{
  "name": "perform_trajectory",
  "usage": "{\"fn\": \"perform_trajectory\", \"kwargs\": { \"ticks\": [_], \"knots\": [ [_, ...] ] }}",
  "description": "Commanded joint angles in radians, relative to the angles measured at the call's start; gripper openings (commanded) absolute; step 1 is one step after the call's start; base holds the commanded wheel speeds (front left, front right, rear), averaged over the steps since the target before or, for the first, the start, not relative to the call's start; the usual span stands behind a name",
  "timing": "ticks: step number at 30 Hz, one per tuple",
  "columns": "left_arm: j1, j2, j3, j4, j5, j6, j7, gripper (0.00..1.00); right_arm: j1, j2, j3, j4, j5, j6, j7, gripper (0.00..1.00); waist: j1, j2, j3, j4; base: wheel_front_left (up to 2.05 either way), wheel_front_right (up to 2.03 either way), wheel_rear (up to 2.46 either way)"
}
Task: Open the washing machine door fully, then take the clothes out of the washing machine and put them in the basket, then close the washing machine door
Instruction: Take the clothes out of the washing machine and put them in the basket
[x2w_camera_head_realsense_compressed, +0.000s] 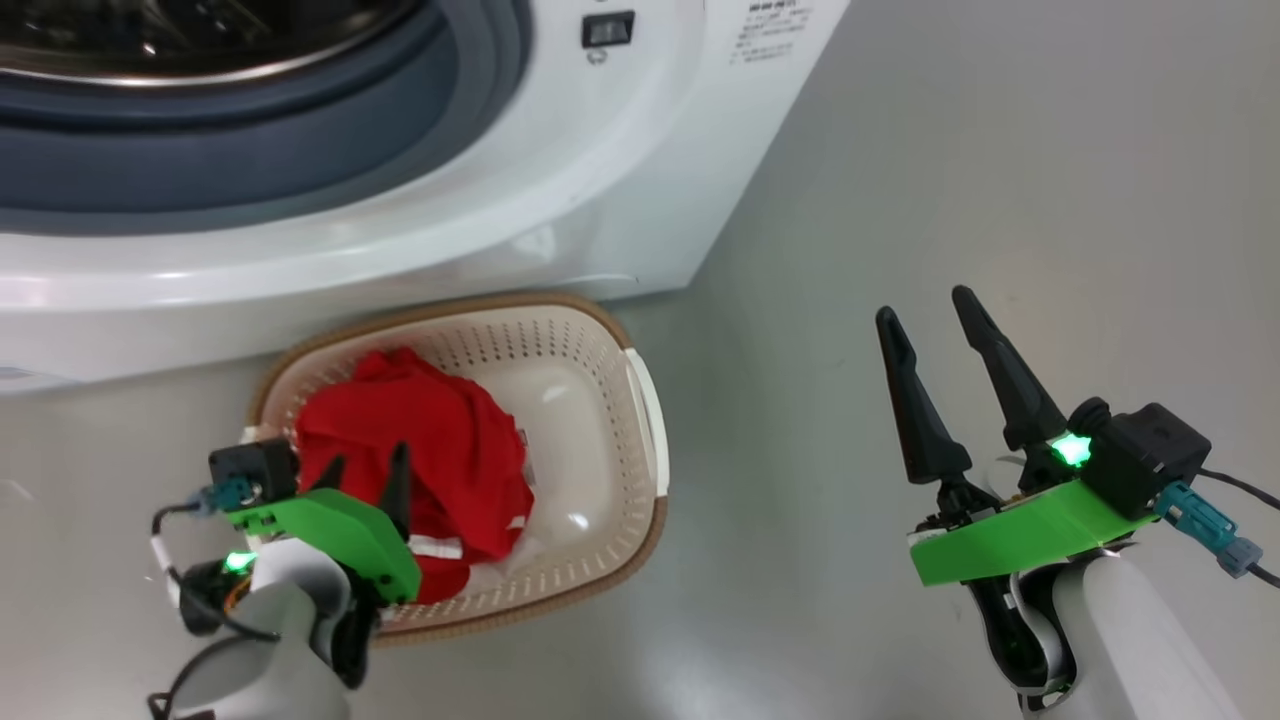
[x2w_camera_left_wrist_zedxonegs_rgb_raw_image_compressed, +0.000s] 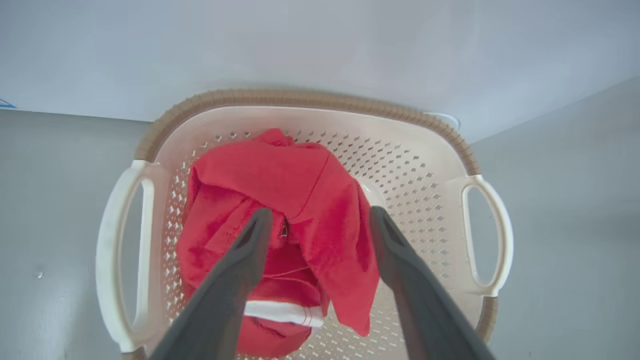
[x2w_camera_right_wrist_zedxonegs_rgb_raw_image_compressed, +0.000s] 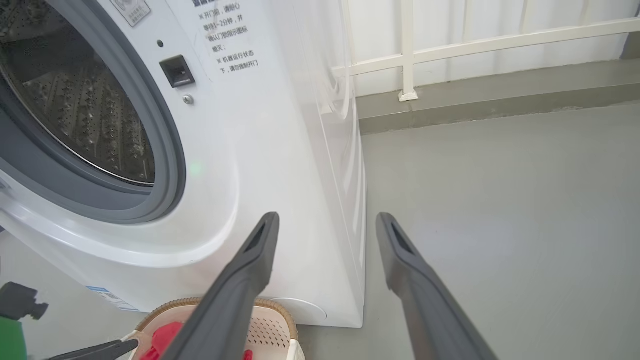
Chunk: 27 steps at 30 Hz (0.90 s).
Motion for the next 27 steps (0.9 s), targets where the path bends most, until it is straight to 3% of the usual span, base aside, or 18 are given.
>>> {"fn": "perform_trajectory", "kwargs": {
  "ticks": [1,8,18,27],
  "knots": [
    [0.039,0.015,0.021,-0.042,-0.015,-0.01,-0.031,1.0,0.025,-0.001,0.014,-0.014,-0.02,0.006,-0.006,1.0,0.0,0.0,-0.056,0.034,0.0,0.0,0.0],
    [0.144,0.018,0.017,-0.271,-0.044,-0.014,-0.063,1.0,0.055,-0.001,-0.014,0.027,-0.051,0.006,-0.006,1.0,0.0,0.0,-0.157,0.076,0.0,0.0,0.0],
    [0.357,0.02,0.191,-0.781,0.153,0.022,-0.064,1.0,0.089,-0.001,-0.059,0.027,-0.068,0.006,-0.006,1.0,0.0,0.0,-0.257,0.102,0.0,0.0,0.0],
    [0.495,-0.003,0.267,-1.045,0.25,0.013,-0.064,1.0,0.13,-0.001,-0.109,0.016,-0.092,0.006,-0.006,1.0,0.0,0.0,-0.347,0.106,0.0,0.0,0.0]
  ]
}}
